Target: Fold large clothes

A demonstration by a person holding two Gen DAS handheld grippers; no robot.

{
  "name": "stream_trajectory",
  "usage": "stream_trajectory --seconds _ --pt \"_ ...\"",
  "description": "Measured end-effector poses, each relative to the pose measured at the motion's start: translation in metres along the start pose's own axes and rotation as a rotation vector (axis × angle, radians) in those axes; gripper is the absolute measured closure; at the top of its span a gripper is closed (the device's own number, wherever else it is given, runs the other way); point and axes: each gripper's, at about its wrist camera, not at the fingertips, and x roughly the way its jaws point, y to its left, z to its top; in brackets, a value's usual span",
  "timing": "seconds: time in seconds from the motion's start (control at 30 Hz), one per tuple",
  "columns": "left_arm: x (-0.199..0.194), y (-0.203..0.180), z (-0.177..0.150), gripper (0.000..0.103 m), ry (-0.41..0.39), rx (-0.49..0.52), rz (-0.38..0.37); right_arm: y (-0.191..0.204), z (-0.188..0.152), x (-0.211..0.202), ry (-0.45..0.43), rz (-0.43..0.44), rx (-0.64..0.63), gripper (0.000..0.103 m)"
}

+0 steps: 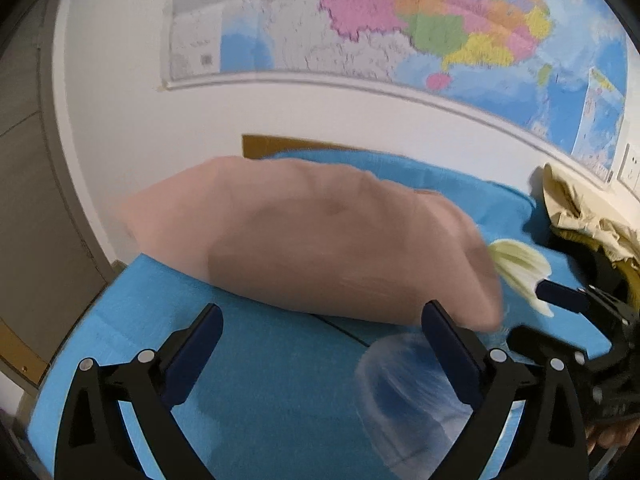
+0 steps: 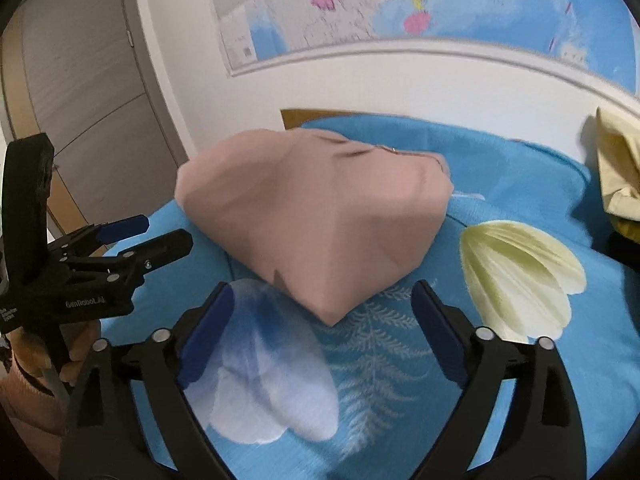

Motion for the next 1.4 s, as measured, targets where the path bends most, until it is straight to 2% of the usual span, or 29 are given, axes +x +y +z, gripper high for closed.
stream_trajectory --seconds 0.13,0.27,0.33,0.7,0.87,1.4 --pt "-0.018 -0.009 -0.006 0.007 -0.026 0.034 0.032 0.011 -0.01 -0.023 -0.058 0.025 -0.029 0.006" --pt "-0.029 -0.009 -0.012 0.007 -0.038 0.024 0.035 0.019 -0.02 -0.034 -0.038 0.037 -0.021 0.006" --pt "-0.034 -0.011 -0.015 0.007 -0.045 0.018 0.039 0.021 -0.024 -0.04 -0.057 0.009 -0.016 0.006" --pt "-0.055 -0.022 -0.028 0.007 -0.069 0.053 0.049 0.029 -0.039 -0.068 -0.11 0.02 0.005 0.006" --pt "-0.063 -0.023 -0.035 0.007 -0.068 0.047 0.043 0.035 -0.045 -0.076 -0.115 -0.004 -0.003 0.006" --pt "-0.079 -0.02 -0.046 0.007 -0.079 0.024 0.035 0.041 -0.059 -0.088 -0.117 0.004 0.013 0.006"
